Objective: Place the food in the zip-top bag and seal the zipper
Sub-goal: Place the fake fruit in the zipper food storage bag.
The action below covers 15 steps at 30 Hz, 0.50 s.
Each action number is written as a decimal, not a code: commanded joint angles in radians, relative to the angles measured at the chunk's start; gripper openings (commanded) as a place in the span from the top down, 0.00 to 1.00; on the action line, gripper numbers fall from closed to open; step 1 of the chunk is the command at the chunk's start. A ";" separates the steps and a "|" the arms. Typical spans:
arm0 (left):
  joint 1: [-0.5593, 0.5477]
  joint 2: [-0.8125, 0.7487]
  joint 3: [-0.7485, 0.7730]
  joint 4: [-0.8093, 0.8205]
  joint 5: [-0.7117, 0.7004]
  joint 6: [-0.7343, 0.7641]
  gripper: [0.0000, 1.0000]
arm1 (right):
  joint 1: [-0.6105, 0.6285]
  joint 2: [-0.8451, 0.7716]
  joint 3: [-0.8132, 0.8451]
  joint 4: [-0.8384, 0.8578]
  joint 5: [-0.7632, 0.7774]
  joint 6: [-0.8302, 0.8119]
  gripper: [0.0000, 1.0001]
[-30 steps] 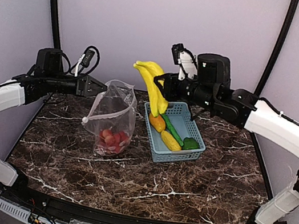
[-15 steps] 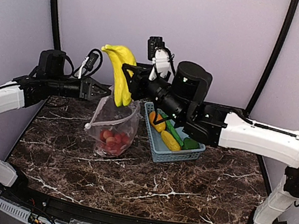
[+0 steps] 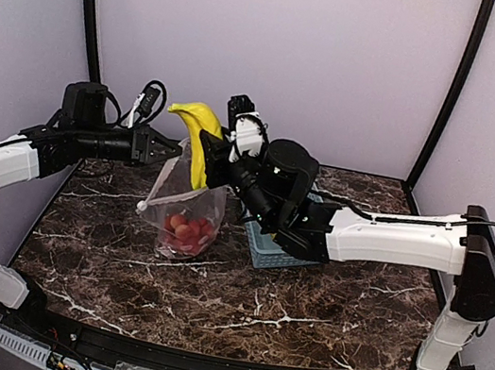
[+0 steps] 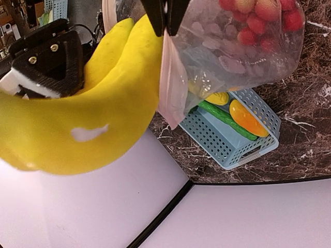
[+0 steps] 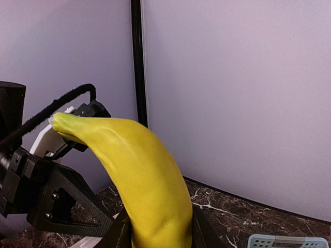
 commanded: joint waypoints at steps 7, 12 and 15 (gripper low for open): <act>-0.002 -0.022 -0.009 -0.001 -0.014 -0.014 0.99 | 0.006 -0.076 -0.112 -0.023 0.011 -0.012 0.66; -0.002 -0.024 -0.009 0.002 -0.015 -0.015 0.99 | 0.007 -0.099 -0.125 -0.067 -0.016 0.019 0.51; -0.002 -0.023 -0.008 0.002 -0.011 -0.015 0.99 | 0.007 -0.103 -0.119 -0.093 -0.039 0.020 0.45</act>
